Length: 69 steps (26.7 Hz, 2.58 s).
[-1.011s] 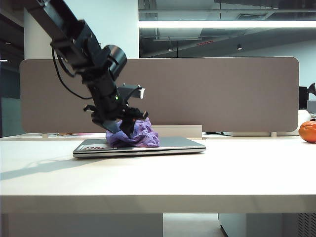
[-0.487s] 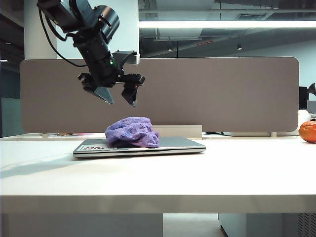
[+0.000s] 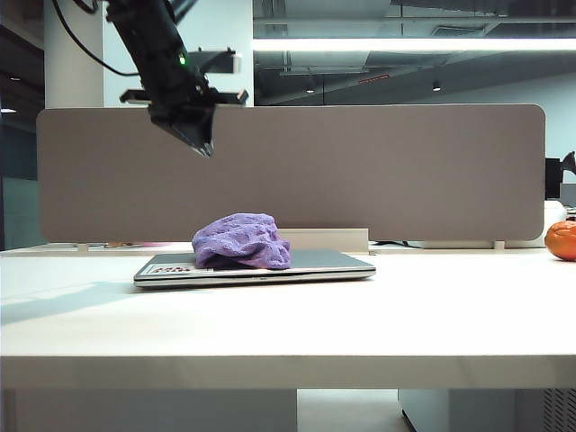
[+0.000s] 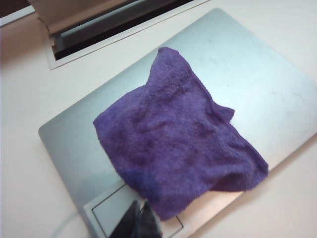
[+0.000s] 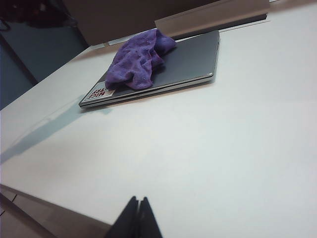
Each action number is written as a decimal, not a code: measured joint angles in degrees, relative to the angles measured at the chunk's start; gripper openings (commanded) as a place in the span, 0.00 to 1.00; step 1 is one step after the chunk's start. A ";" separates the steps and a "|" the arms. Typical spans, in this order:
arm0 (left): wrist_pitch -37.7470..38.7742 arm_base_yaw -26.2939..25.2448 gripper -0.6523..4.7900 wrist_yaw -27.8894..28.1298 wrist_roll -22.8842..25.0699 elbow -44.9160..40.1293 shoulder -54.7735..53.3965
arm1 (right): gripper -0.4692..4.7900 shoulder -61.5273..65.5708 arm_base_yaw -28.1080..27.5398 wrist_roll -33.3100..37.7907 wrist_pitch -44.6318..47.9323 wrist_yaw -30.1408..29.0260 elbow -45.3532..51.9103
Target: Pick up the purple rag and put it over the laptop.
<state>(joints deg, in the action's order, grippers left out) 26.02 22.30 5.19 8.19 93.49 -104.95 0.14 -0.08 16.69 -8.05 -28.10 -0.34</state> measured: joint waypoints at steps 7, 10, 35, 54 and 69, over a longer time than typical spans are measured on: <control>4.31 -0.96 0.11 -0.24 -0.07 -4.87 6.05 | 0.13 0.00 0.00 -0.02 0.02 0.17 0.00; 3.30 -2.14 0.11 -0.24 -0.09 -13.51 11.93 | 0.13 0.00 0.00 -0.39 0.02 1.99 0.00; 1.27 -2.12 0.11 -0.68 -3.89 -42.29 53.35 | 0.13 0.00 -0.09 -10.54 0.00 24.11 0.00; 5.97 -2.08 0.11 -0.42 -10.78 -59.78 80.43 | 0.13 0.00 -0.07 -10.56 -0.02 24.22 0.00; 6.58 -2.08 0.11 -0.07 -14.05 -61.42 85.83 | 0.13 0.00 -0.07 -10.56 -0.02 24.22 0.00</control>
<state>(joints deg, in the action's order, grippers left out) 32.60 20.23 5.13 -5.87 32.08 -19.11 0.14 -0.14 6.13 -8.08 -3.88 -0.34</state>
